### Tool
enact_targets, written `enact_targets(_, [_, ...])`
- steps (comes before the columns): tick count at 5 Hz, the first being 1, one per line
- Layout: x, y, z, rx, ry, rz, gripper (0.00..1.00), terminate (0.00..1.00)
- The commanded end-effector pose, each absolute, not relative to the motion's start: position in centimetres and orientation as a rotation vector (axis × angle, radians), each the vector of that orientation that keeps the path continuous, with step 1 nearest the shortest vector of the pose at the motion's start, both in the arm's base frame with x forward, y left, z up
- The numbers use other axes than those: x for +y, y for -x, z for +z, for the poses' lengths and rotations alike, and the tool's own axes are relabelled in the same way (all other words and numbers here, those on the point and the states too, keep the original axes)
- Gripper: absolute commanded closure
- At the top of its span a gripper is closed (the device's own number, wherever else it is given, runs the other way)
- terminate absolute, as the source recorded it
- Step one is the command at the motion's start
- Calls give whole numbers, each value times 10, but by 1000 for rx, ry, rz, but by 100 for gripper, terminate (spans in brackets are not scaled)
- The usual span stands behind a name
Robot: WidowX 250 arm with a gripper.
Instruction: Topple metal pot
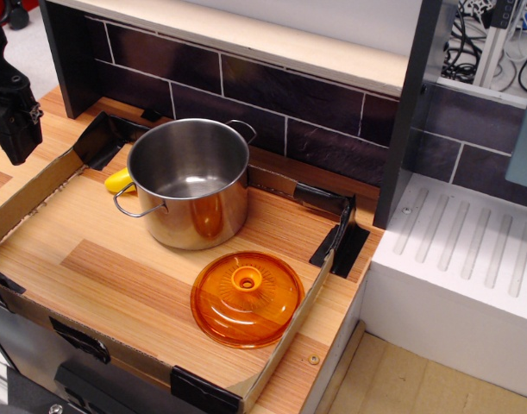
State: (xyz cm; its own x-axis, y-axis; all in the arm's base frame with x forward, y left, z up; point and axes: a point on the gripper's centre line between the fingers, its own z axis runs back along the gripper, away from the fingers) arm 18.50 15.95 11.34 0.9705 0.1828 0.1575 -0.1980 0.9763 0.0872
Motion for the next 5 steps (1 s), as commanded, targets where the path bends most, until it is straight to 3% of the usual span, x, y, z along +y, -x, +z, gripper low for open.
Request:
enact_targets(1, [160,-185,113,-149,-103,193,0,0])
enact_targets(4, [91,-222,156,-191,62,329,0,0])
enact_targets(5, [59,-239,159,-205,90,354,0,0])
